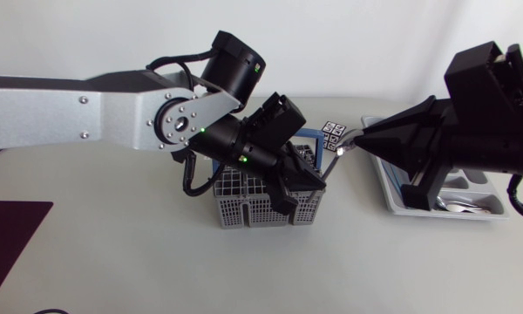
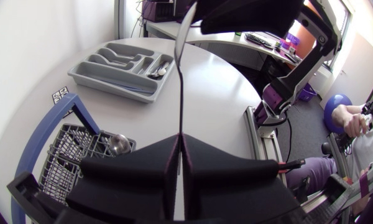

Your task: Transfer all utensils from the basket to the drawer tray.

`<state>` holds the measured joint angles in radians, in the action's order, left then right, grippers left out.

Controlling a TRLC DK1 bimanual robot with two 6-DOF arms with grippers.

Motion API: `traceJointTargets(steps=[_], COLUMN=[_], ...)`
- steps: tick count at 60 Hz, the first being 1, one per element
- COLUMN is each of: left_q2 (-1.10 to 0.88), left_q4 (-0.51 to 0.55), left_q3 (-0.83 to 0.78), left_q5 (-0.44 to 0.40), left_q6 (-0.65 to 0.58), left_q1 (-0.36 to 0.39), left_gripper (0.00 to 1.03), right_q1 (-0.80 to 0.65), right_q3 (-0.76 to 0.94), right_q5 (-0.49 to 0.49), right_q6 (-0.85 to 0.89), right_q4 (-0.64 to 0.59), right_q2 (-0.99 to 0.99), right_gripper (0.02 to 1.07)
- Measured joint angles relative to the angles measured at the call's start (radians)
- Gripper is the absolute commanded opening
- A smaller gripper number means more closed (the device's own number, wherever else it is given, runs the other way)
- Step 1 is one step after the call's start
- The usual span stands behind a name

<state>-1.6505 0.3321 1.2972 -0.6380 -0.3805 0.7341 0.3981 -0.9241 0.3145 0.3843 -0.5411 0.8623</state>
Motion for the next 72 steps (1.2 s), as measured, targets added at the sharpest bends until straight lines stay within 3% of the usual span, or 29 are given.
traceJointTargets(steps=[25, 47, 62, 72], left_q2=[0.0, -0.022, -0.04, -0.04], left_q4=[-0.193, -0.24, -0.259, -0.269], left_q3=[0.0, 0.008, 0.008, 0.008], left_q5=[0.175, 0.251, 0.267, 0.274], left_q6=[0.233, 0.329, 0.356, 0.363], left_q1=[-0.008, -0.006, -0.006, -0.006], left_gripper=[0.03, 0.03, 0.03, 0.03], right_q1=[-0.061, -0.045, -0.045, -0.045], right_q3=[-0.015, -0.121, -0.159, -0.166], right_q5=[0.004, 0.021, 0.026, 0.029], right_q6=[-0.158, -0.241, -0.272, -0.277], right_q4=[0.082, 0.121, 0.14, 0.147], right_q2=[0.124, 0.312, 0.391, 0.412], right_gripper=[0.54, 0.52, 0.46, 0.29])
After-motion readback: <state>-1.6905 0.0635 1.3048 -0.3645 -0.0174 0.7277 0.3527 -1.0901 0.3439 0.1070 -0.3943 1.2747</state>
